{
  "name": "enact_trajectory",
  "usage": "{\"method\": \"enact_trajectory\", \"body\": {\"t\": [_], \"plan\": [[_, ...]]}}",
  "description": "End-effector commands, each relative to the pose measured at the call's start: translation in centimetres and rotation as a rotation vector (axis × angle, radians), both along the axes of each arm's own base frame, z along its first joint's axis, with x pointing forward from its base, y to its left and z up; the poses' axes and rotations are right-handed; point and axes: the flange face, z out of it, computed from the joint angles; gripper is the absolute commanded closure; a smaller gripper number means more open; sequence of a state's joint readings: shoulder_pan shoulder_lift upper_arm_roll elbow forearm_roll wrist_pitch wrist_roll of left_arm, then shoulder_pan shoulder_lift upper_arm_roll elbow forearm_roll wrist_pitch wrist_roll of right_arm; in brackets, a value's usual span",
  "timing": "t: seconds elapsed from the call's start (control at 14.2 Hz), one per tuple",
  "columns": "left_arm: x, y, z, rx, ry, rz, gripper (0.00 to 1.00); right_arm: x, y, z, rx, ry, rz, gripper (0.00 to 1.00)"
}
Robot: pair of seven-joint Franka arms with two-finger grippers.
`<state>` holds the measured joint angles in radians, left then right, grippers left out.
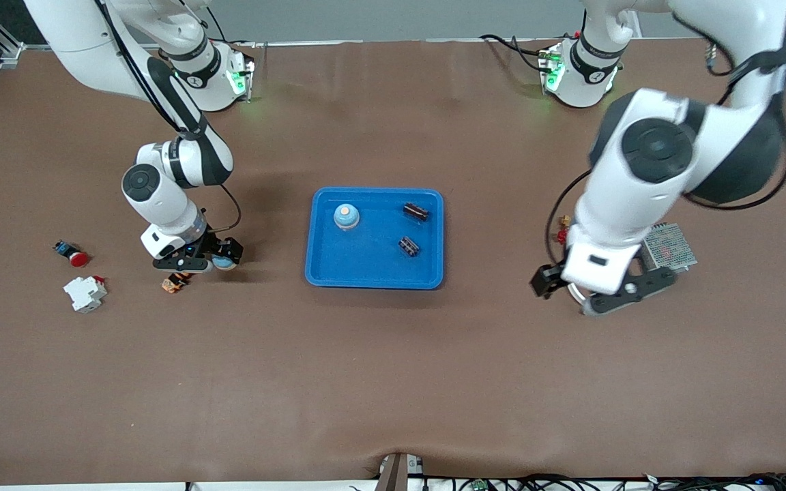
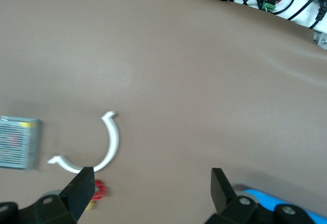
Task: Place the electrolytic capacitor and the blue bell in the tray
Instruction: 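Grasp the second blue bell with the right gripper while the left gripper withdraws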
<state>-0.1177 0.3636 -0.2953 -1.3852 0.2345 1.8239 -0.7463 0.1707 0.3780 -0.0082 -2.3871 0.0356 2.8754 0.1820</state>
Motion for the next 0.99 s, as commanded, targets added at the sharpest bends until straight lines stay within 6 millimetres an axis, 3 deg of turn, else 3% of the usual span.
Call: {"method": "enact_trajectory", "body": {"t": [0.0, 0.07, 0.14, 0.28, 0.35, 0.56, 0.7, 0.92], "plan": [[-2.5, 2.6, 4.5, 0.017, 0.033, -0.056, 0.0, -0.3, 0.4, -0.4, 0.004, 0.002, -0.002, 0.0], [-3.1, 3.6, 5.7, 0.029, 0.044, -0.071, 0.0, -0.3, 0.5, -0.4, 0.003, 0.004, -0.001, 0.0], [-3.7, 4.3, 6.8, 0.032, 0.05, -0.089, 0.0, -0.4, 1.0, -0.3, 0.004, 0.002, 0.008, 0.24], [-4.7, 5.9, 8.6, 0.045, 0.056, -0.116, 0.0, -0.5, 1.5, -0.3, 0.006, 0.007, -0.002, 0.94], [-5.2, 6.5, 9.4, 0.051, 0.06, -0.131, 0.0, -0.5, 1.7, -0.3, 0.01, 0.01, -0.032, 1.0], [-6.7, 7.3, 11.3, 0.073, 0.073, -0.193, 0.0, -0.8, 4.0, 0.6, 0.022, 0.003, -0.072, 1.0], [-7.2, 8.6, 12.0, 0.07, 0.083, -0.207, 0.0, -1.1, 6.5, 1.7, 0.027, 0.019, -0.097, 1.0], [-8.8, 8.9, 12.7, 0.054, 0.111, -0.239, 0.0, -1.0, 10.0, 3.8, 0.033, 0.037, -0.14, 1.0]]}}
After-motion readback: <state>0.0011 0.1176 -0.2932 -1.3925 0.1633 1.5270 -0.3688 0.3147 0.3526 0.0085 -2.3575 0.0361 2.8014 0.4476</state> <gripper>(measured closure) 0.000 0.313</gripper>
